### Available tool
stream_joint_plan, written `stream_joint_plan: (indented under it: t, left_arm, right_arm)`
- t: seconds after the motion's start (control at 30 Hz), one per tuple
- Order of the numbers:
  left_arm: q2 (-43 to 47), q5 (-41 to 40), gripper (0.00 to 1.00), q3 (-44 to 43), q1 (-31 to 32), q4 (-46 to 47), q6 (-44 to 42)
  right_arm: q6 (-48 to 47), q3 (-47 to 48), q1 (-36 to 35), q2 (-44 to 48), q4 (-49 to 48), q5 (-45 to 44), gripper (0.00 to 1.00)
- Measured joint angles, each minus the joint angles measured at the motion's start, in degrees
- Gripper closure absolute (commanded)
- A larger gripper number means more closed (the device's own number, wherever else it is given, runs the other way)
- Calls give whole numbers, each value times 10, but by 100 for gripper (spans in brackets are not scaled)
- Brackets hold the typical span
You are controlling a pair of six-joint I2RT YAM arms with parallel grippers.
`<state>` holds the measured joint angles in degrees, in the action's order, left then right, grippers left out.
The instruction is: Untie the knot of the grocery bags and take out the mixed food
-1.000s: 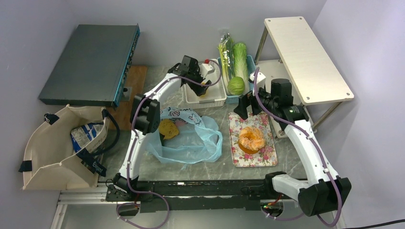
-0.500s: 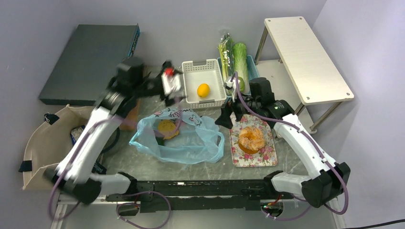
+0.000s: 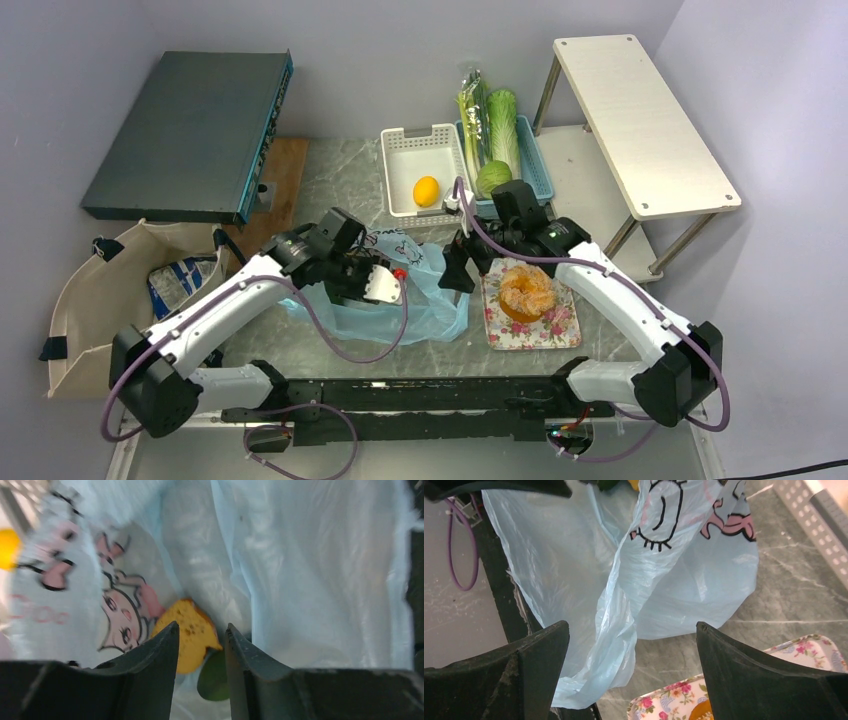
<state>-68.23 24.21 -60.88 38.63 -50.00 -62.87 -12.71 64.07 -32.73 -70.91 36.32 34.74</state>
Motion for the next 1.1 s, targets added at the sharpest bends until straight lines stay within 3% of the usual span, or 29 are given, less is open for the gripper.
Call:
stream_joint_plan:
  t: [0.37,0.57,0.7,0.83,0.97,1.1]
  left_arm:
    - [-117,-233,35,62,14,10,-46]
    - [-163,-292,35,63,14,26,-37]
    - [-177,-315,24,60,11,34,-35]
    - [-203,-331,19,59,4,26,-33]
    - [-225,-348,23,61,-3,22,-26]
    - [-248,-359,37,70,-8,33,-18]
  right_arm:
    - [-14,-38,-6,-2,-4,-18,4]
    - [-14,-38,-6,-2,-4,-19,4]
    - [-14,-38,-6,-2,-4,-19,4]
    - [-14,-38,-6,-2,-4,-19,5]
    - [-14,-38,-6,-2,-4,-19,4]
    - [-15,-38,-6,-2,-4,-19,4]
